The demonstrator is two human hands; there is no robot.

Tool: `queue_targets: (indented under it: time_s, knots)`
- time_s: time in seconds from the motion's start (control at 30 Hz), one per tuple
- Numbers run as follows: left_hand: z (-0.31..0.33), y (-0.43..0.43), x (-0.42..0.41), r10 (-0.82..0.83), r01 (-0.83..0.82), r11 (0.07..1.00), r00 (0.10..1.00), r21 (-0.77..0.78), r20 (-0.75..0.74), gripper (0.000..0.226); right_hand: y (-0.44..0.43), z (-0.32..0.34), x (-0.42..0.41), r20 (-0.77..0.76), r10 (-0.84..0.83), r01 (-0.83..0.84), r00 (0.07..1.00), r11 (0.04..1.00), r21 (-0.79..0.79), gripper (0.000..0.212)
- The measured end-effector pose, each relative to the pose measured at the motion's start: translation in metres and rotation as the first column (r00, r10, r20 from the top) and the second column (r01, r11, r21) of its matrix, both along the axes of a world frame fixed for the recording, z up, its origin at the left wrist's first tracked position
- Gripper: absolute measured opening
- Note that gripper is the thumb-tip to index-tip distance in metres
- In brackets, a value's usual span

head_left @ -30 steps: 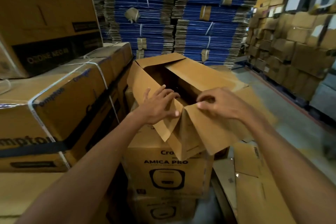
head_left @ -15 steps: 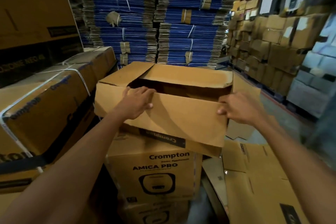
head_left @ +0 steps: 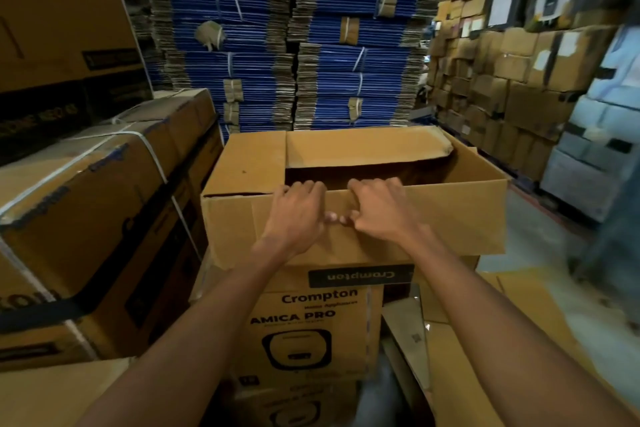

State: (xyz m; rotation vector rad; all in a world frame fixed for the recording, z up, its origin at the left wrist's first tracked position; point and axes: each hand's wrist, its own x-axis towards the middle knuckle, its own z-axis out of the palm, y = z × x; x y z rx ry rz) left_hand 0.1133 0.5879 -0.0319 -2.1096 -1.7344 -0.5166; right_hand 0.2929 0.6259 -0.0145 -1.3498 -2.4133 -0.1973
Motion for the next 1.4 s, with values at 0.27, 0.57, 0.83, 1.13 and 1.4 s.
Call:
queue_targets:
  time_s: [0.27,0.57,0.83,1.13,1.4]
  knots:
    - [0.022,-0.007,-0.036,0.124,-0.102,0.982,0.983,0.161,-0.134,0.065,0.004,-0.024,-0.008,-0.106,-0.008,0.02,0.994,0.994,0.11,0.039]
    - [0.064,-0.013,-0.125,0.539,-0.535,0.842,0.835,0.068,-0.111,0.083,0.008,-0.032,-0.007,-0.129,0.0,0.02,0.992,0.988,0.154,0.039]
    - [0.03,0.006,-0.138,0.575,-0.432,0.784,0.776,-0.446,0.259,0.104,0.006,-0.029,-0.01,-0.11,-0.026,0.04,0.994,0.991,0.126,0.045]
    - [0.029,0.006,-0.11,0.619,-0.496,0.782,0.688,-0.377,0.379,0.085,0.009,0.023,-0.02,-0.074,-0.114,0.086,0.991,0.947,-0.308,0.072]
    - [0.018,-0.002,-0.117,0.567,-0.468,0.824,0.689,-0.321,0.451,0.074,0.055,0.047,-0.054,0.024,-0.151,0.134,0.988,0.779,-0.613,0.056]
